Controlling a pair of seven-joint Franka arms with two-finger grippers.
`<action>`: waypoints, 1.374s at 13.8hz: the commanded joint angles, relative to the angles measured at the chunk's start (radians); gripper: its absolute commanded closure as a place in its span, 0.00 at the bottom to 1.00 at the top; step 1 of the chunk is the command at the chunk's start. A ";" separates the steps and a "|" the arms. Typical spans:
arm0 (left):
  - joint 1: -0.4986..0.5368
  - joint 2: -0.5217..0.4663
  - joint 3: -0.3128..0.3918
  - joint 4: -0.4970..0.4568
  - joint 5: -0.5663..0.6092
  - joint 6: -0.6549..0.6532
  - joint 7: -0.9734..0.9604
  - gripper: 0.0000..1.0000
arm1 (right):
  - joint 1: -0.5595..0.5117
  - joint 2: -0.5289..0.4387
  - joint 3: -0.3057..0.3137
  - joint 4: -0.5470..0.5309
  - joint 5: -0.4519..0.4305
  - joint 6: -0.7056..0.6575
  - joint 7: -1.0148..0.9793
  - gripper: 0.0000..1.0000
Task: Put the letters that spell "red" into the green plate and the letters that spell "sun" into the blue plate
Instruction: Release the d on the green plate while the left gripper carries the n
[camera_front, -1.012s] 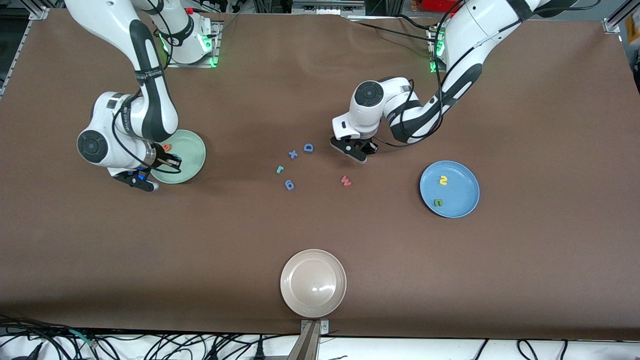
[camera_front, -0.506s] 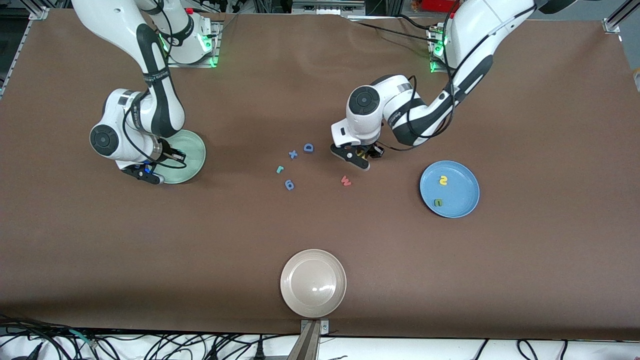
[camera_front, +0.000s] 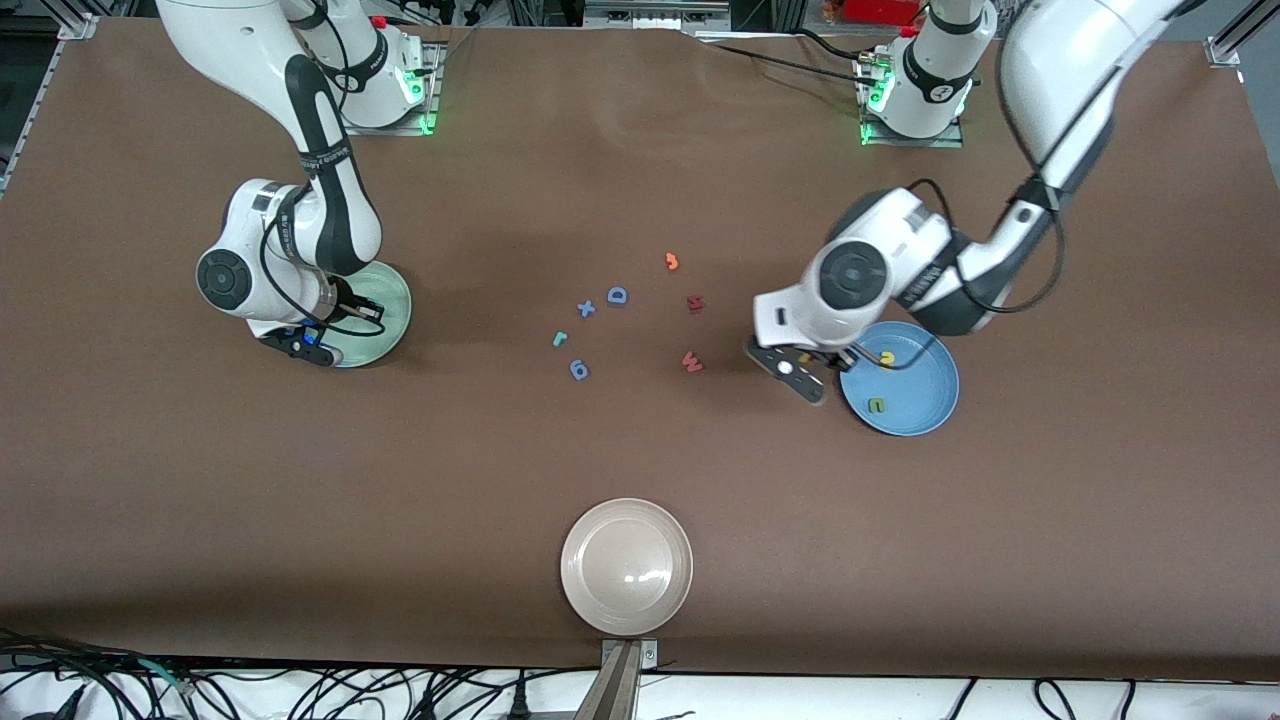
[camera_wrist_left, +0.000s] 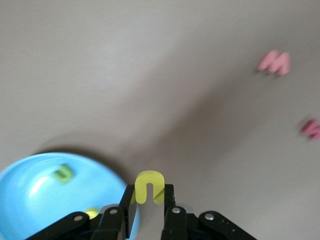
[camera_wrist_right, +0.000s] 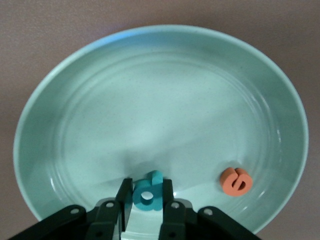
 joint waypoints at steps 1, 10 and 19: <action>0.098 -0.003 -0.028 0.003 -0.032 -0.032 0.154 0.94 | 0.004 -0.005 -0.002 -0.010 0.027 0.016 -0.030 0.40; 0.323 0.023 -0.020 -0.106 -0.031 -0.040 0.331 0.93 | 0.004 -0.072 -0.059 0.043 0.027 -0.110 -0.035 0.01; 0.356 0.108 0.015 -0.111 -0.003 0.022 0.347 0.74 | 0.007 -0.080 -0.119 0.405 -0.039 -0.545 0.097 0.01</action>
